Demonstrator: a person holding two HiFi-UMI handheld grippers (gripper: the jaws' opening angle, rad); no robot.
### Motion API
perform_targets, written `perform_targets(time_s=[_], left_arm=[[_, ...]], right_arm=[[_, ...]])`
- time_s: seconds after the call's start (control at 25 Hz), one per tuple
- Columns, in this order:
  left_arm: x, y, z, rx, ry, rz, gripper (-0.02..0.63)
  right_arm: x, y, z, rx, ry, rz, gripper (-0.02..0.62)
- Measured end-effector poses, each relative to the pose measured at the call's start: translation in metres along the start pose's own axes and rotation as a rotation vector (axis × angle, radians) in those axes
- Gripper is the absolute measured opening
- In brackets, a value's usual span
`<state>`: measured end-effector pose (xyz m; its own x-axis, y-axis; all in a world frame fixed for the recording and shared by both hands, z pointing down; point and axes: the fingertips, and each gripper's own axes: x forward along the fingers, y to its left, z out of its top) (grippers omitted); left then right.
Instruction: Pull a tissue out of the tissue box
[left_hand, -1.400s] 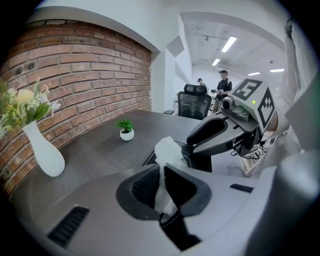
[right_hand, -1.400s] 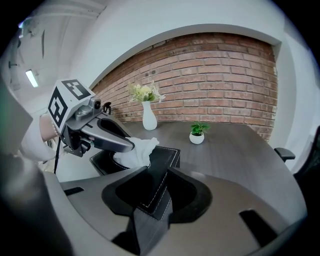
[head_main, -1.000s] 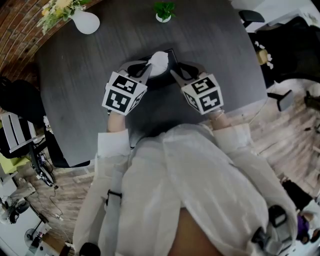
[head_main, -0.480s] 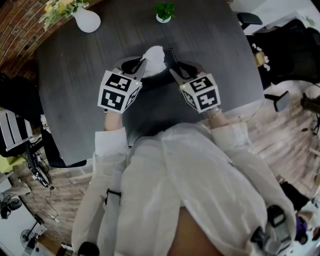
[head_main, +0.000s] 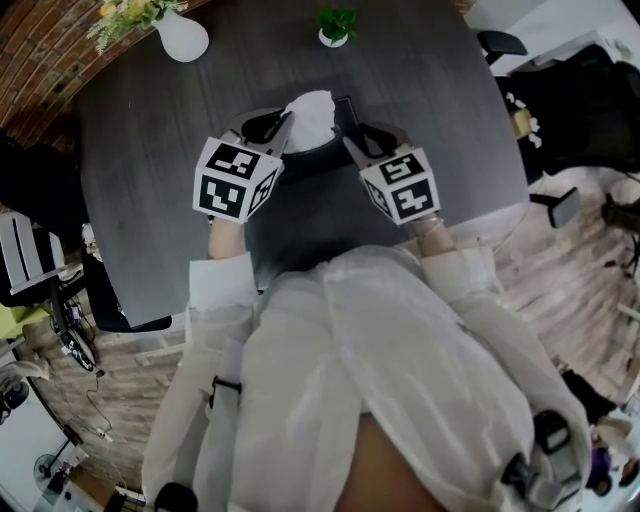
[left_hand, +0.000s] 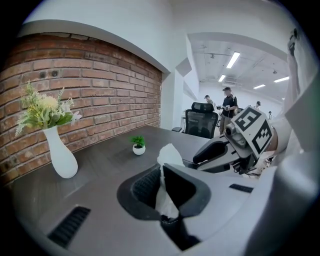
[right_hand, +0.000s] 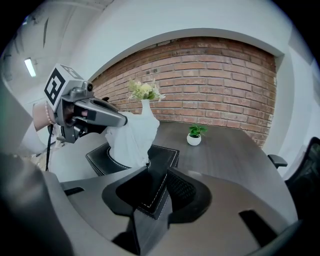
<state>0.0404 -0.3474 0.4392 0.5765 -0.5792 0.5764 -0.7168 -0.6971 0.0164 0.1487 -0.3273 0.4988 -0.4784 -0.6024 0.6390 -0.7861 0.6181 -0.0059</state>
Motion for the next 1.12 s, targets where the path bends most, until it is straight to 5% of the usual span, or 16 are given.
perform_targets(time_s=[1.12], left_arm=[[-0.033,0.029,0.014,-0.039,-0.084,0.131,0.015]], right_arm=[[-0.001,0.000,-0.001,0.000,-0.022,-0.004,0.117]])
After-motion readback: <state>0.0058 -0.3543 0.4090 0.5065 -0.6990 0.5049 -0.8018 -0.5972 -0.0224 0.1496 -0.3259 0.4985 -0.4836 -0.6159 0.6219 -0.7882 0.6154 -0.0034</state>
